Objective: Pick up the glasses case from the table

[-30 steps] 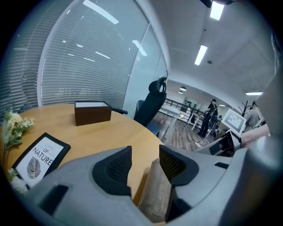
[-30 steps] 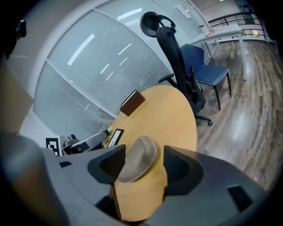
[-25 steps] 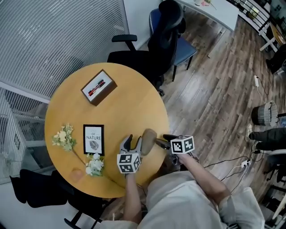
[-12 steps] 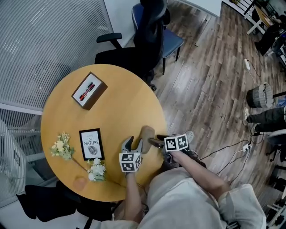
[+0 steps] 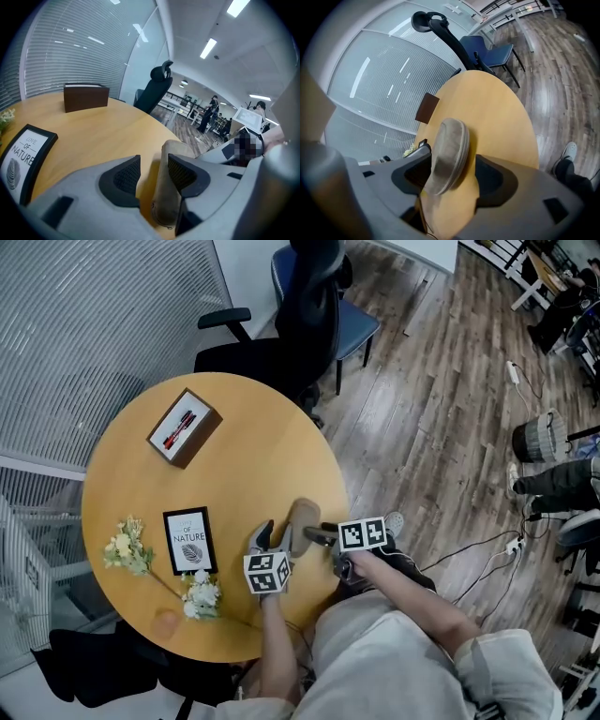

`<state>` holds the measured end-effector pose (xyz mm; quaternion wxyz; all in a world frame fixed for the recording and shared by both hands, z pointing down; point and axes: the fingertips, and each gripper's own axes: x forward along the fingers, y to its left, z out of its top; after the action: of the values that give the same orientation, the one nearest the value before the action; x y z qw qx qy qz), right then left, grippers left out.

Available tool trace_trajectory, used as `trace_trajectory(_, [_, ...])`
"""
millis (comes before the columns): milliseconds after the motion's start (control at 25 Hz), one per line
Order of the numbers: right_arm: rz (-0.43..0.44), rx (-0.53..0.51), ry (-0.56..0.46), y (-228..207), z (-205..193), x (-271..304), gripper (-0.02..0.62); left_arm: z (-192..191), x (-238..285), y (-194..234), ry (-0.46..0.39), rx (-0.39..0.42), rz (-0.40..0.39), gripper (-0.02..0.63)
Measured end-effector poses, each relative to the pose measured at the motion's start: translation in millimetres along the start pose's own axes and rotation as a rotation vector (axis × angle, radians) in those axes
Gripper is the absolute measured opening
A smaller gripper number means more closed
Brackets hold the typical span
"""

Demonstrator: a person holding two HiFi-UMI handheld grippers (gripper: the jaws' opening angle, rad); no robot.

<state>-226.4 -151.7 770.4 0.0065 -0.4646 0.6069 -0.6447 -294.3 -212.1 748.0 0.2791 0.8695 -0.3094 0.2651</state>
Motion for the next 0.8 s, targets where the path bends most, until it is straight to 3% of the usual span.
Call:
trace_trajectory(320, [0.031,0.091,-0.017,1.2,0.8,11.9,0.273,-3.4,-0.4,8.0,-0.020,-0.052,0.012,0.184])
trace_trajectory(800, [0.044,0.119,-0.009,10.9,-2.4,28.9,0.275,-9.0,-7.1,17.1,-0.023,-0.096,0.041,0.183])
